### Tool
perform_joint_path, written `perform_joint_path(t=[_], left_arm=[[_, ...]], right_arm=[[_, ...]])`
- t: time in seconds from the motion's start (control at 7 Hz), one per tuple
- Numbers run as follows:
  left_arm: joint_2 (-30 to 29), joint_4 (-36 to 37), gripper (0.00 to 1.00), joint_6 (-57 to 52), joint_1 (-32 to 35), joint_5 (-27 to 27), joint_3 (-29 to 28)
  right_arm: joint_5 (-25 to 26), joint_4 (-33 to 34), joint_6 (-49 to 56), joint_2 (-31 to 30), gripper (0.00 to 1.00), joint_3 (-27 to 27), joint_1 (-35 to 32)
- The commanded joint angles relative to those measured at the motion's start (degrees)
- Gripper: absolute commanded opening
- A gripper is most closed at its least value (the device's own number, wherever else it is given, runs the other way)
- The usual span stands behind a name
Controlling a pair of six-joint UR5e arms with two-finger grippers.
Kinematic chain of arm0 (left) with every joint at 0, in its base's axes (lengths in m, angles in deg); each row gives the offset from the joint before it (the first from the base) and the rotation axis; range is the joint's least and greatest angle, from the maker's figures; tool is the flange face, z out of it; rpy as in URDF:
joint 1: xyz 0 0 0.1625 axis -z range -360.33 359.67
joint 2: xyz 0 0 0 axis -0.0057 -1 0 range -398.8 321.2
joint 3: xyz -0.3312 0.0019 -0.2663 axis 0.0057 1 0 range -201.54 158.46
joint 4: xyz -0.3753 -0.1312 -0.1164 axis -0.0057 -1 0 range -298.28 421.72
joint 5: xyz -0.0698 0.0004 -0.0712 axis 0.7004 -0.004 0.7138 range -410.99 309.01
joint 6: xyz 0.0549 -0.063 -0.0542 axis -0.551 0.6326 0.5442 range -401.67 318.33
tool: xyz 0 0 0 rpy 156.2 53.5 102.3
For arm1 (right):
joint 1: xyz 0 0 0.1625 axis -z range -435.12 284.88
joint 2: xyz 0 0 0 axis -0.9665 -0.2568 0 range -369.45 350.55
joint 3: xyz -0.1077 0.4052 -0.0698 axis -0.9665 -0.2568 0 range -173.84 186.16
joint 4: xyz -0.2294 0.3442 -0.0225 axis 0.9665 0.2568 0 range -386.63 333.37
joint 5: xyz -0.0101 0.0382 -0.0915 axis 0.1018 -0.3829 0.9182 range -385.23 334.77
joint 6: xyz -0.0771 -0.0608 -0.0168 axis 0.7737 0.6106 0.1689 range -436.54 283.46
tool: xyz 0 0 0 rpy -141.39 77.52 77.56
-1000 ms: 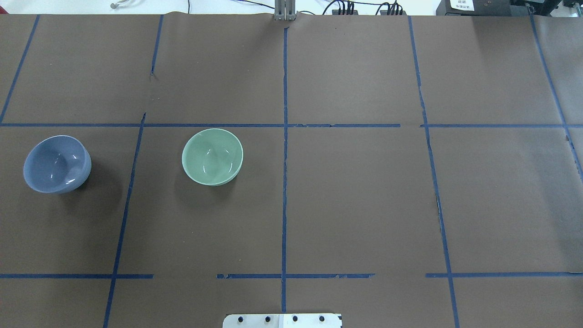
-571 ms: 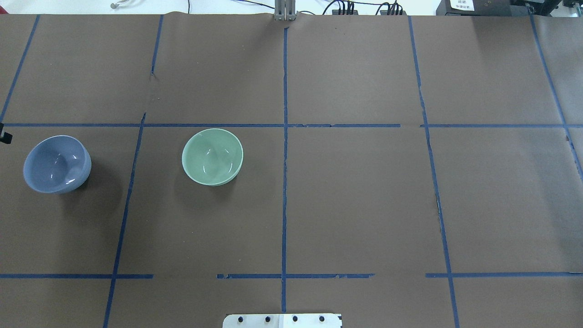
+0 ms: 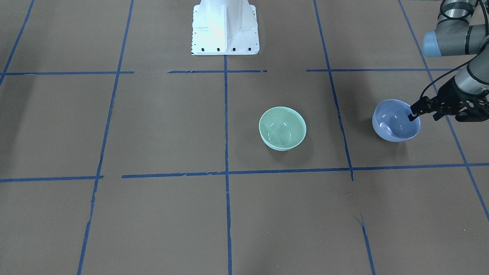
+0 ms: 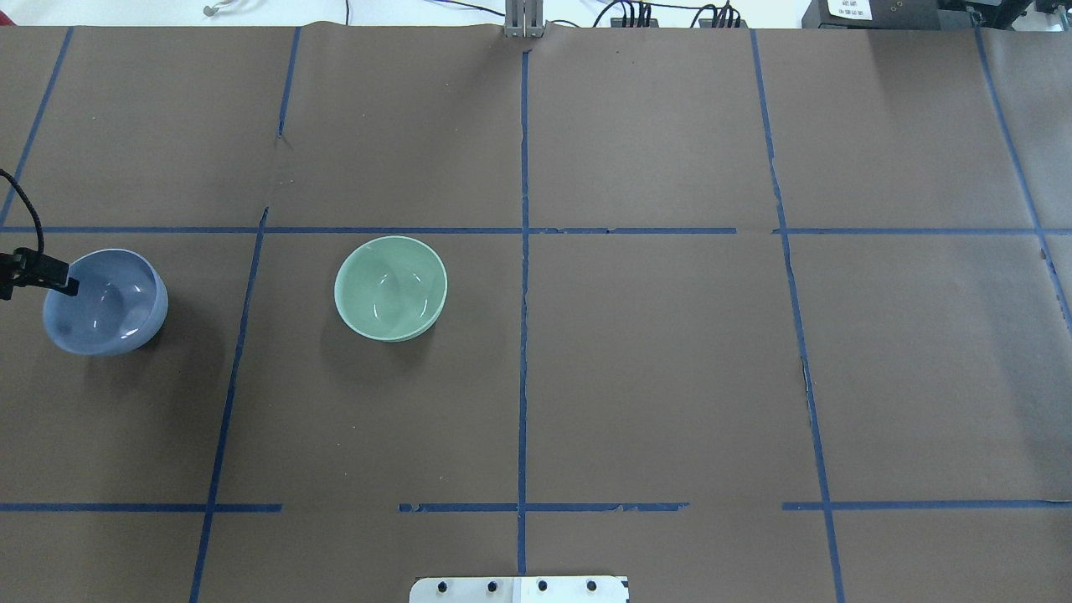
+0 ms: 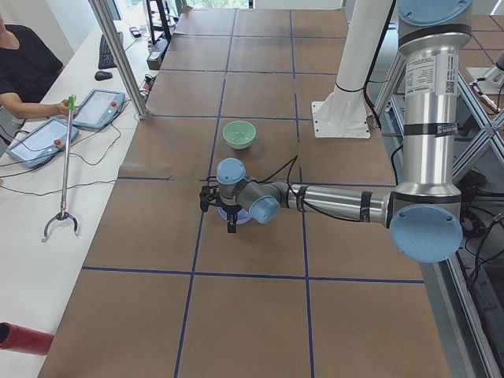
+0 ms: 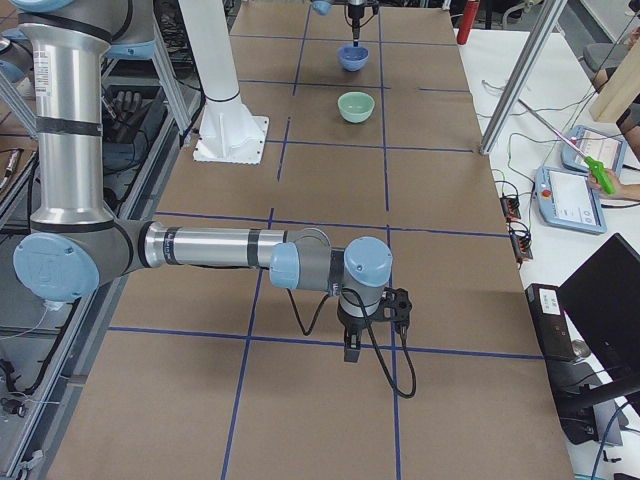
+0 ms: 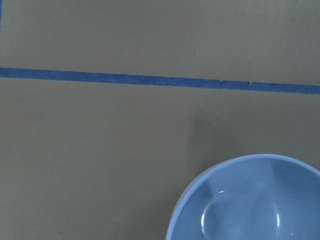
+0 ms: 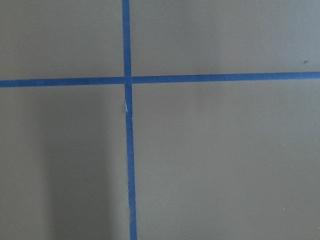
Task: Stack blue bowl on green bowl
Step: 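Lower the left gripper onto the rim of the blue bowl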
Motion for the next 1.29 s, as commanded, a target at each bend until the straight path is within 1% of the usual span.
perform_joint_path(t=[0.0,0.14,0.29,0.43,0.71,1.0,1.14], left_arm=[[-0.09,-0.46,1.0,-0.23,-2.57,-0.21,-1.12],[-0.09,-0.54,1.0,-0.23,-3.11,-0.21,-1.3],[-0.09,-0.54,0.91,-0.4,-3.11,-0.21,-1.3],[-0.09,-0.63,0.66,-0.58,-3.11,-0.13,-1.3],[0.09,-0.54,0.35,-2.23,-2.94,-0.13,-1.13],[0.18,-0.28,0.0,-2.69,-2.5,0.05,-0.51],[1.83,0.24,0.0,-2.78,-1.89,0.57,2.8]], right_arm=[[0.0,0.0,0.0,0.0,1.0,0.0,0.04],[0.0,0.0,0.0,0.0,1.0,0.0,-0.04],[0.0,0.0,0.0,0.0,1.0,0.0,-0.04],[0.0,0.0,0.0,0.0,1.0,0.0,0.04],[0.0,0.0,0.0,0.0,1.0,0.0,-0.04],[0.0,0.0,0.0,0.0,1.0,0.0,0.04],[0.0,0.0,0.0,0.0,1.0,0.0,0.04]])
